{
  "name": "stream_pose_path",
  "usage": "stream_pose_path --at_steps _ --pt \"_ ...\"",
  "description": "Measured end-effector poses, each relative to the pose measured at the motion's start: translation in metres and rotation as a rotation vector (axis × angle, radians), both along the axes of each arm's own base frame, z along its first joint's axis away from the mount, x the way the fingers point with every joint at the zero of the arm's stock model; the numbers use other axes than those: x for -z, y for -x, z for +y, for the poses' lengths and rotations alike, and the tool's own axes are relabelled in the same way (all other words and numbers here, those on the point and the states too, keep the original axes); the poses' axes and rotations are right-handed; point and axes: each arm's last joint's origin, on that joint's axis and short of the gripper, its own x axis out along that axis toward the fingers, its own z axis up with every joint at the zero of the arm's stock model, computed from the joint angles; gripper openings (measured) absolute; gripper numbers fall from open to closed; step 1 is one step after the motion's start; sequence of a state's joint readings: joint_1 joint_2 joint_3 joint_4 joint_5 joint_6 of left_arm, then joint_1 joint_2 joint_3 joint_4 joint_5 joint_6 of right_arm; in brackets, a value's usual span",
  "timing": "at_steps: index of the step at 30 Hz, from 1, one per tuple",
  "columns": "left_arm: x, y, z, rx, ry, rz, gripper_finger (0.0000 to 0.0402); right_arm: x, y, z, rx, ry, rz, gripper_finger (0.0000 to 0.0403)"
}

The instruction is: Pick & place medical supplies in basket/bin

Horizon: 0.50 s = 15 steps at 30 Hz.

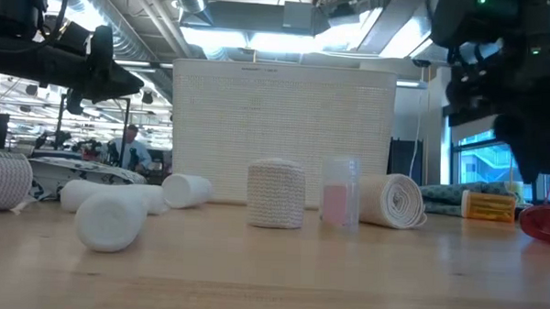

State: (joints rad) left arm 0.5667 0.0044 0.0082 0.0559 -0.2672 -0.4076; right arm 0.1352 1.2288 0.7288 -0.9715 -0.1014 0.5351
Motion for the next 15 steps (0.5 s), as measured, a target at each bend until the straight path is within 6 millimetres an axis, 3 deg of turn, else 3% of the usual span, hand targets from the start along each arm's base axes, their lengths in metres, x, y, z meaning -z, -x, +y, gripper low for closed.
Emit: stream_pose_path --at_steps 7,15 --pt "0.000 0.000 0.000 0.000 -0.001 0.001 0.0086 0.006 -0.004 0.000 -0.425 0.038 -0.018 0.0325" --pt "0.000 0.000 0.000 0.000 -0.001 0.001 0.0086 0.022 -0.010 0.001 -0.464 0.033 0.072 0.0286"
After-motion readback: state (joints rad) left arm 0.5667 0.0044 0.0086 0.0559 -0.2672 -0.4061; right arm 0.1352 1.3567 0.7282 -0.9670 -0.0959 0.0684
